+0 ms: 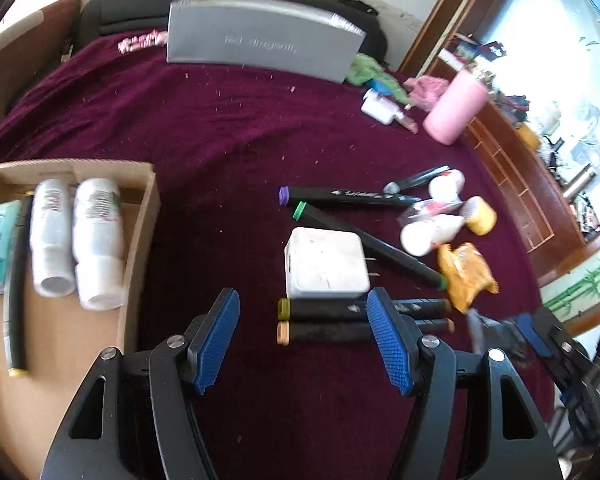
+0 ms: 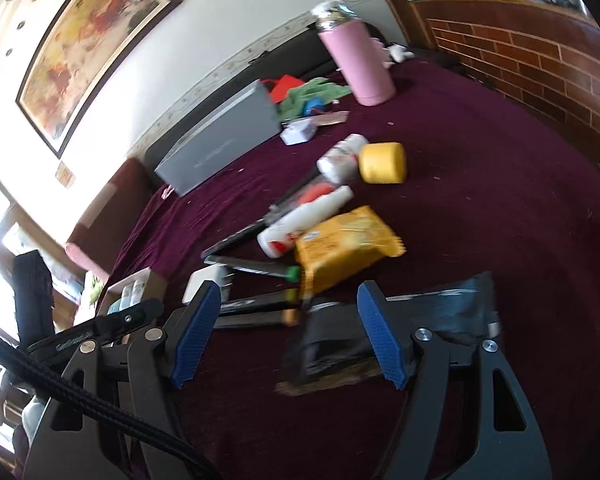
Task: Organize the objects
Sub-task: 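Move both tools back toward the black markers on the table, then grasp a black marker with the left tool and lift it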
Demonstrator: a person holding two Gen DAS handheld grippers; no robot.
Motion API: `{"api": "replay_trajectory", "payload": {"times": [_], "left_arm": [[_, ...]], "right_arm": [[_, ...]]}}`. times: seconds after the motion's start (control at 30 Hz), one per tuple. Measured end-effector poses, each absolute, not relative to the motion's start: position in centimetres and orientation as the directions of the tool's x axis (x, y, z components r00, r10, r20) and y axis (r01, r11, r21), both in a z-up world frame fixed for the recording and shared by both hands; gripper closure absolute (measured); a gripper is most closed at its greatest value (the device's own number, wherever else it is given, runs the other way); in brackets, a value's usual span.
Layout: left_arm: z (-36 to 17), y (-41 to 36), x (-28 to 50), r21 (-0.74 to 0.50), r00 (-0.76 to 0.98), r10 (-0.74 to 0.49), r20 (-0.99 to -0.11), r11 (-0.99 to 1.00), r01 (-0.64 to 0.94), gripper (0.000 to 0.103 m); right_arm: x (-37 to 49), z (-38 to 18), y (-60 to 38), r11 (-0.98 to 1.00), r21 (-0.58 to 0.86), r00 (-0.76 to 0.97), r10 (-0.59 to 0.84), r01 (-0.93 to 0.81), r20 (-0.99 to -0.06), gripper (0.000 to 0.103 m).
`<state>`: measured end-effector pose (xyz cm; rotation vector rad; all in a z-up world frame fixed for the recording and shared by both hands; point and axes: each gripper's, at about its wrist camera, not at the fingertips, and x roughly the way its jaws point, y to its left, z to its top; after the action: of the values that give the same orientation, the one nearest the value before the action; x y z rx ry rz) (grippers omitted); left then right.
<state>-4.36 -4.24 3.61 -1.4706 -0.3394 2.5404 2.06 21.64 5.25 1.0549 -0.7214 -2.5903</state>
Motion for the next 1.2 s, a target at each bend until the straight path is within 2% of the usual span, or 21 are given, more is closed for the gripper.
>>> {"api": "replay_trajectory", "payload": {"times": [0.13, 0.27, 0.37, 0.43, 0.53, 0.63, 0.77, 0.83, 0.9, 0.93, 1.03, 1.07, 1.13, 1.2], "left_arm": [[2.2, -3.1, -5.1, -0.314, -0.468, 0.308, -0.829, -0.947, -0.067, 0.042], [1.9, -0.1, -2.5, -0.472, -0.279, 0.536, -0.797, -0.84, -0.266, 0.04], [1.7, 1.9, 0.6, -0.539, -0.129, 0.622, -0.772, -0.75, -0.384, 0.04], [2.0, 2.4, 1.7, -0.461, -0.161, 0.565, -0.809, -0.781, -0.422, 0.04], [2.3, 3.1, 1.5, -0.27, -0.285, 0.411, -0.866, -0.864, -0.425, 0.04], [2.2, 4.3, 1.0, -0.155, -0.358, 0.329, -0.874, -0.887, -0.436, 0.04], [1.7, 6.1, 0.2, -0.069, -0.401, 0.278, -0.873, -0.884, -0.463, 0.041], [1.5, 6.9, -0.3, -0.015, -0.418, 0.252, -0.873, -0.87, -0.493, 0.051], [1.3, 8.5, -0.1, 0.064, -0.45, 0.221, -0.865, -0.842, -0.536, 0.055], [1.6, 9.2, 0.2, 0.093, -0.46, 0.21, -0.863, -0.828, -0.553, 0.061], [1.8, 11.1, 0.0, 0.148, -0.483, 0.174, -0.858, -0.818, -0.557, 0.066], [1.8, 11.6, 0.0, 0.158, -0.49, 0.166, -0.855, -0.818, -0.553, 0.067], [1.7, 11.7, 0.0, 0.123, -0.475, 0.188, -0.86, -0.826, -0.55, 0.08], [1.7, 11.6, 0.3, 0.115, -0.471, 0.188, -0.862, -0.832, -0.543, 0.085]], "right_arm": [[1.9, 4.2, 23.1, -0.814, 0.578, -0.713, -0.432, 0.045, -0.553, 0.032], [1.8, 3.7, 23.8, -0.785, 0.616, -0.703, -0.47, 0.057, -0.534, 0.032], [1.9, 3.6, 24.1, -0.77, 0.635, -0.701, -0.487, 0.064, -0.52, 0.03], [2.1, 3.6, 24.3, -0.761, 0.645, -0.703, -0.494, 0.067, -0.511, 0.027], [2.1, 3.4, 24.4, -0.752, 0.656, -0.703, -0.499, 0.062, -0.507, 0.026], [1.9, 3.1, 24.6, -0.745, 0.665, -0.699, -0.503, 0.052, -0.509, 0.026], [1.9, 3.1, 24.6, -0.75, 0.659, -0.699, -0.495, 0.045, -0.516, 0.026], [1.8, 3.0, 24.5, -0.75, 0.66, -0.696, -0.496, 0.042, -0.52, 0.026], [1.8, 2.9, 24.6, -0.75, 0.66, -0.696, -0.495, 0.04, -0.52, 0.026], [1.8, 2.9, 24.6, -0.749, 0.661, -0.697, -0.496, 0.04, -0.519, 0.026], [1.9, 2.9, 24.8, -0.744, 0.667, -0.698, -0.498, 0.039, -0.515, 0.026], [1.9, 2.9, 24.8, -0.742, 0.669, -0.698, -0.499, 0.037, -0.514, 0.025], [1.8, 2.8, 24.9, -0.738, 0.674, -0.698, -0.5, 0.034, -0.512, 0.025], [1.9, 2.8, 24.9, -0.735, 0.677, -0.699, -0.501, 0.033, -0.51, 0.023]]}}
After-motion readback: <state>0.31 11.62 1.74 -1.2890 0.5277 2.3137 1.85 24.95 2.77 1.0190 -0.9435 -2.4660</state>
